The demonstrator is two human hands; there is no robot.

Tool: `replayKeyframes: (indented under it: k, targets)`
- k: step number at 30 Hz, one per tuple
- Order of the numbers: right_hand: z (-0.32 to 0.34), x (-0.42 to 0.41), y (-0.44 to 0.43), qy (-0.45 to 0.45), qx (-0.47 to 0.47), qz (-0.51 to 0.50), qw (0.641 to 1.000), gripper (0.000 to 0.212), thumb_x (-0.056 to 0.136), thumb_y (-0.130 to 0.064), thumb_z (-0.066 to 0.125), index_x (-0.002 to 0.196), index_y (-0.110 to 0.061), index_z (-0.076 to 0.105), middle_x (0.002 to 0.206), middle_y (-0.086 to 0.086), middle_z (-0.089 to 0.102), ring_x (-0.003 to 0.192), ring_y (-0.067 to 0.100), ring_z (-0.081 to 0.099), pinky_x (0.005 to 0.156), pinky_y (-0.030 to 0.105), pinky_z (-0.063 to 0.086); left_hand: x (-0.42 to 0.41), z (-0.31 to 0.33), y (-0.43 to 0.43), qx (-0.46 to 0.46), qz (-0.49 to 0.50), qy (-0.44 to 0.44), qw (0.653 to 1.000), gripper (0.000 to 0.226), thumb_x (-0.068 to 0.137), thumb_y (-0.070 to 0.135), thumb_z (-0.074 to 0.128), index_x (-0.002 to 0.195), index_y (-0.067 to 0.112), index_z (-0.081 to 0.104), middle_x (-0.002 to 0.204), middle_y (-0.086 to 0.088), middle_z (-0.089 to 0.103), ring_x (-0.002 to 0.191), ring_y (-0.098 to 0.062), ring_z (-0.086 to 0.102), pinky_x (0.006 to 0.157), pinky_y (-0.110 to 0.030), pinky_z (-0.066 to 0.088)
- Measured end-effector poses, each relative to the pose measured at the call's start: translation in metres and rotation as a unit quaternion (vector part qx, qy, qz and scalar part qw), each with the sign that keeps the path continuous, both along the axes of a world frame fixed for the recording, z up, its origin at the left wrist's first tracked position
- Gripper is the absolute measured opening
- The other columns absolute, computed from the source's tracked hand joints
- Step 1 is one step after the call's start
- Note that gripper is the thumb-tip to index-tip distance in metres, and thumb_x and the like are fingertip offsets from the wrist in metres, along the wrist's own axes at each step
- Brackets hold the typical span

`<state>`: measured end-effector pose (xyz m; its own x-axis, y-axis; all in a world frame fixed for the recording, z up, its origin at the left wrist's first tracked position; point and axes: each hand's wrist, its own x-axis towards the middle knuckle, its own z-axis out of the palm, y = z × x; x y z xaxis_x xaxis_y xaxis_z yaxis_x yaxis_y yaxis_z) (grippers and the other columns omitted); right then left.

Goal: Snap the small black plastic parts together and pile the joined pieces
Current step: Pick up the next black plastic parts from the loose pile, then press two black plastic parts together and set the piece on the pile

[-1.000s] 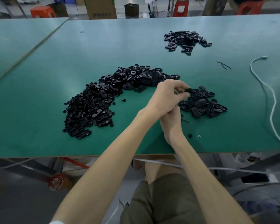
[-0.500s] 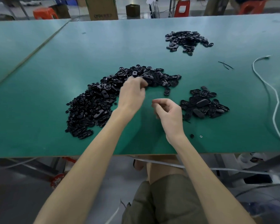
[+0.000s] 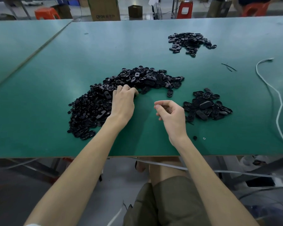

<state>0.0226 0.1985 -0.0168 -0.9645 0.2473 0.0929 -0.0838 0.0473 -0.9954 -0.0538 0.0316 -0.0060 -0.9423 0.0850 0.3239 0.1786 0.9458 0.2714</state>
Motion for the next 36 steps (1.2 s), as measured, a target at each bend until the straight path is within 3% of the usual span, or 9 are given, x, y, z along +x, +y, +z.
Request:
replayKeyframes:
  k: [5, 8, 13, 20, 23, 25, 29, 32, 36]
  targets:
    - [0.000, 0.000, 0.000, -0.003, -0.001, 0.006, 1.000, 0.009, 0.096, -0.009, 0.069, 0.097, -0.017, 0.075, 0.084, -0.003, 0.075, 0.070, 0.003, 0.065, 0.063, 0.021, 0.052, 0.002, 0.004, -0.004, 0.059, 0.019, -0.011, 0.998, 0.022, 0.100, 0.011, 0.063, 0.120, 0.019, 0.068, 0.118, -0.007, 0.062, 0.117, -0.027, 0.050, 0.100, -0.039, 0.024]
    - [0.000, -0.001, 0.000, -0.002, -0.006, 0.002, 1.000, 0.009, 0.097, -0.009, 0.069, 0.097, -0.017, 0.075, 0.083, -0.005, 0.074, 0.069, 0.003, 0.065, 0.063, 0.021, 0.052, 0.011, 0.009, 0.000, 0.137, -0.030, -0.003, 0.990, 0.021, 0.096, 0.000, 0.066, 0.115, 0.010, 0.070, 0.112, -0.008, 0.063, 0.105, -0.024, 0.061, 0.103, -0.040, 0.043]
    - [0.001, -0.001, 0.001, 0.029, -0.046, 0.000, 0.999, 0.014, 0.099, -0.011, 0.067, 0.108, -0.020, 0.073, 0.092, 0.000, 0.072, 0.080, 0.010, 0.068, 0.066, 0.022, 0.052, 0.039, 0.017, 0.023, 0.332, -0.100, -0.021, 0.938, 0.025, 0.089, 0.005, 0.077, 0.109, 0.018, 0.070, 0.100, -0.001, 0.064, 0.080, -0.002, 0.062, 0.079, -0.015, 0.048]
    - [0.000, 0.000, 0.001, 0.029, -0.038, 0.027, 0.999, 0.009, 0.098, -0.010, 0.069, 0.101, -0.018, 0.074, 0.085, -0.004, 0.076, 0.073, 0.010, 0.068, 0.062, 0.022, 0.052, 0.049, 0.014, 0.019, 0.419, -0.120, -0.086, 0.896, 0.024, 0.085, 0.016, 0.084, 0.106, 0.014, 0.073, 0.094, -0.001, 0.072, 0.080, -0.017, 0.072, 0.080, -0.029, 0.059]
    - [0.000, 0.000, 0.001, 0.021, -0.038, 0.021, 0.999, 0.008, 0.097, -0.008, 0.071, 0.097, -0.015, 0.072, 0.081, -0.006, 0.075, 0.070, 0.011, 0.068, 0.060, 0.024, 0.052, 0.049, 0.015, 0.012, 0.410, -0.116, -0.090, 0.900, 0.009, 0.093, 0.016, 0.076, 0.101, 0.012, 0.075, 0.096, -0.001, 0.076, 0.083, -0.019, 0.074, 0.081, -0.033, 0.059]
    - [0.000, 0.000, 0.000, 0.020, -0.044, 0.013, 0.999, 0.009, 0.097, -0.007, 0.070, 0.096, -0.016, 0.071, 0.081, -0.006, 0.075, 0.071, 0.011, 0.069, 0.061, 0.024, 0.052, 0.047, 0.015, 0.004, 0.366, -0.075, -0.046, 0.926, 0.007, 0.099, 0.018, 0.069, 0.100, 0.015, 0.075, 0.096, 0.001, 0.074, 0.083, -0.014, 0.071, 0.078, -0.025, 0.054]
    - [0.001, 0.000, 0.000, 0.015, -0.056, 0.004, 0.998, 0.007, 0.097, -0.007, 0.070, 0.097, -0.014, 0.072, 0.080, -0.006, 0.075, 0.071, 0.009, 0.069, 0.061, 0.023, 0.053, 0.037, 0.014, -0.024, 0.153, 0.062, 0.030, 0.986, 0.014, 0.103, 0.017, 0.061, 0.112, 0.012, 0.071, 0.111, -0.008, 0.065, 0.104, -0.025, 0.059, 0.093, -0.035, 0.048]
    - [0.002, 0.000, 0.000, 0.016, -0.059, 0.006, 0.998, 0.008, 0.097, -0.008, 0.070, 0.097, -0.015, 0.072, 0.080, -0.008, 0.075, 0.071, 0.010, 0.070, 0.061, 0.022, 0.053, 0.031, 0.011, -0.038, 0.020, 0.133, -0.003, 0.991, 0.024, 0.104, 0.025, 0.060, 0.119, 0.006, 0.064, 0.125, -0.018, 0.057, 0.117, -0.036, 0.050, 0.101, -0.044, 0.041]
    - [0.002, 0.000, 0.001, 0.018, -0.053, 0.012, 0.998, 0.010, 0.097, -0.007, 0.070, 0.099, -0.017, 0.072, 0.082, -0.009, 0.076, 0.071, 0.010, 0.069, 0.061, 0.022, 0.053, 0.026, 0.005, -0.048, -0.027, 0.142, -0.009, 0.989, 0.021, 0.104, 0.025, 0.060, 0.116, 0.008, 0.066, 0.123, -0.015, 0.059, 0.117, -0.035, 0.050, 0.102, -0.044, 0.037]
